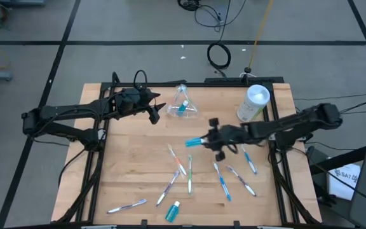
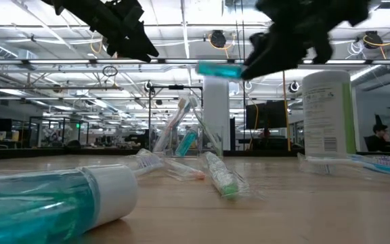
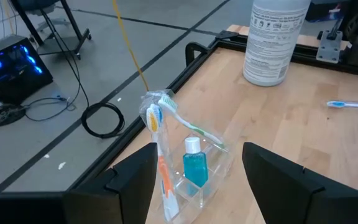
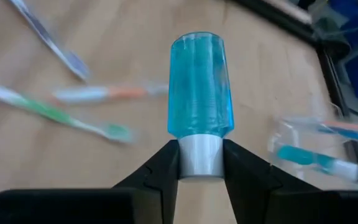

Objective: Pick & Place toothbrushing station
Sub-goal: Put the top blue mouthwash into the transparent organizer

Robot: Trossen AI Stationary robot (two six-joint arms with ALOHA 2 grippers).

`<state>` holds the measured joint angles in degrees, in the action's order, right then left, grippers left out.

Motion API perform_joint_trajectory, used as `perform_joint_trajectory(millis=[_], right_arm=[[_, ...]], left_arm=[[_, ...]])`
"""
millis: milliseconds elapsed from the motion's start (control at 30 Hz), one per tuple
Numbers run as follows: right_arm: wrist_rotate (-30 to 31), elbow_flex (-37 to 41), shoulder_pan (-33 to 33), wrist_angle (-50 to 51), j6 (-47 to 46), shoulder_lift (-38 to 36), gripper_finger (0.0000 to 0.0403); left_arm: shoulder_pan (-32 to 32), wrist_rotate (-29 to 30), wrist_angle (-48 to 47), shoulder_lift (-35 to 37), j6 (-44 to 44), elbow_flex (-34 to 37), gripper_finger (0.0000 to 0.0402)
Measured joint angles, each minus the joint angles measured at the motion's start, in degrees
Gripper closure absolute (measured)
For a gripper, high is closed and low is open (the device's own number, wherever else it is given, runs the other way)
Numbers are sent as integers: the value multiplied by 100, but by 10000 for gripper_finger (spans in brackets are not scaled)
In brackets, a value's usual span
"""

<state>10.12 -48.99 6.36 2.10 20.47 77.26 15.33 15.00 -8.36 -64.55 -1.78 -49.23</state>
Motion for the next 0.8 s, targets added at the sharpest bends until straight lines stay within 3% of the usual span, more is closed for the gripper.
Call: perform_joint_trajectory(millis=[167,267,367,800], right_arm=[[367,-1392,-527,1412,1184,1057,301],[762,-2011,-846,1704,1922,1561,301],[777,-2408,-1198,1694,2514,1940,301],[1527,-2568,-2062,1122,5561,2319,301]], left_arm=[[-2,0,-1,0,8,0,158],[-2,-2,-2,0,8,0,158],[-2,-3,-31,0,8,0,158],[-2,-4,-221,-2,172,0,158]])
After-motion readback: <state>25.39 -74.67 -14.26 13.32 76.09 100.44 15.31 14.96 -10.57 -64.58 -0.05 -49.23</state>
